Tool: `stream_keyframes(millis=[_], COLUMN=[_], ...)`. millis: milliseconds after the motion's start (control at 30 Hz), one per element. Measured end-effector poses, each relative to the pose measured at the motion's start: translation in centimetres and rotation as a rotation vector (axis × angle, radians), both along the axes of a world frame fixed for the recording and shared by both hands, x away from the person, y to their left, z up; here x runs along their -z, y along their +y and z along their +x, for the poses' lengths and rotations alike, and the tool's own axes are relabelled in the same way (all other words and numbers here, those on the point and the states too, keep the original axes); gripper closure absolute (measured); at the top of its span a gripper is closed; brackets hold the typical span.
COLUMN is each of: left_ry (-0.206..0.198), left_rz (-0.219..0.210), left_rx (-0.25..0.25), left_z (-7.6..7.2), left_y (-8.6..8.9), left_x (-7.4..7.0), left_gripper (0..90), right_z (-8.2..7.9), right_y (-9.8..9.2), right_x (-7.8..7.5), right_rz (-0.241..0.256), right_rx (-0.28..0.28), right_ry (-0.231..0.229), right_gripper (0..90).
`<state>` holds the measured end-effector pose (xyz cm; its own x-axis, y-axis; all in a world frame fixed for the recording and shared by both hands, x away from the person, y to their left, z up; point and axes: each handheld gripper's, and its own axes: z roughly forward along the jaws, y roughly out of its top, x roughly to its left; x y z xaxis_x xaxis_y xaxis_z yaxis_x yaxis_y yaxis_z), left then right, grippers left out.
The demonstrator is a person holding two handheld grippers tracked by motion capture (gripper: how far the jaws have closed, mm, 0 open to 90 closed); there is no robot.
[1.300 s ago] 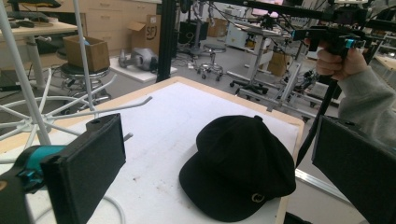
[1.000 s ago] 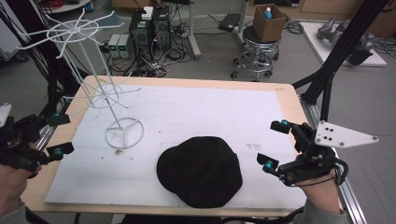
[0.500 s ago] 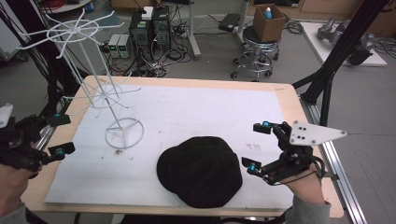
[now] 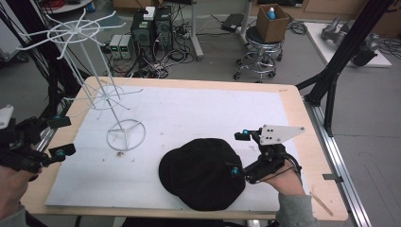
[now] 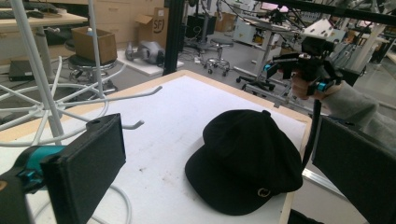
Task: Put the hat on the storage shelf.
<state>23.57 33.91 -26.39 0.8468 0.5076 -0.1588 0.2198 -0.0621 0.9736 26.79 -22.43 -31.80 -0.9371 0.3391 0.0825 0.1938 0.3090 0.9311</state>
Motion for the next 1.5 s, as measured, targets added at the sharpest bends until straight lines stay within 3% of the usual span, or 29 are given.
stream_keyframes(millis=[100, 333, 400, 533, 600, 800, 1167, 1333, 1500], left_ry=[0.001, 0.006, 0.006, 0.009, 0.009, 0.013, 0.017, 0.02, 0.018], left_rz=[-0.001, 0.009, 0.013, 0.008, 0.009, 0.01, 0.015, 0.016, 0.016], left_rx=[0.0, 0.001, -0.001, -0.005, -0.006, -0.007, -0.005, -0.006, -0.016], left_z=[0.0, 0.0, 0.0, 0.1, 0.1, 0.2, 0.2, 0.2, 0.2], left_y=[0.0, -0.2, -0.2, -0.1, 0.0, -0.1, -0.2, -0.2, -0.1], left_x=[0.0, 0.0, 0.0, 0.1, 0.1, 0.2, 0.3, 0.3, 0.3], left_gripper=[3.0, 3.0, 3.0, 3.1, 3.1, 3.1, 3.0, 3.1, 3.0], right_z=[0.3, 0.9, 0.9, 1.4, 1.6, 1.7, 1.9, 2.0, 2.2], right_y=[0.3, 1.0, 1.0, 1.2, 1.5, 2.6, 2.4, 2.6, 2.4], right_x=[0.6, 2.0, 2.2, 3.8, 4.1, 4.7, 4.8, 5.1, 5.1], right_rz=[0.001, -0.065, -0.059, -0.061, -0.094, -0.157, -0.165, -0.201, -0.211], right_rx=[-0.009, 0.002, 0.0, -0.006, -0.007, -0.029, -0.015, -0.005, 0.003], right_ry=[-0.014, 0.018, 0.019, 0.057, 0.071, 0.083, 0.096, 0.111, 0.117], right_gripper=[0.8, 0.8, 0.8, 0.8, 0.8, 0.8, 3.8, 4.8, 16.2])
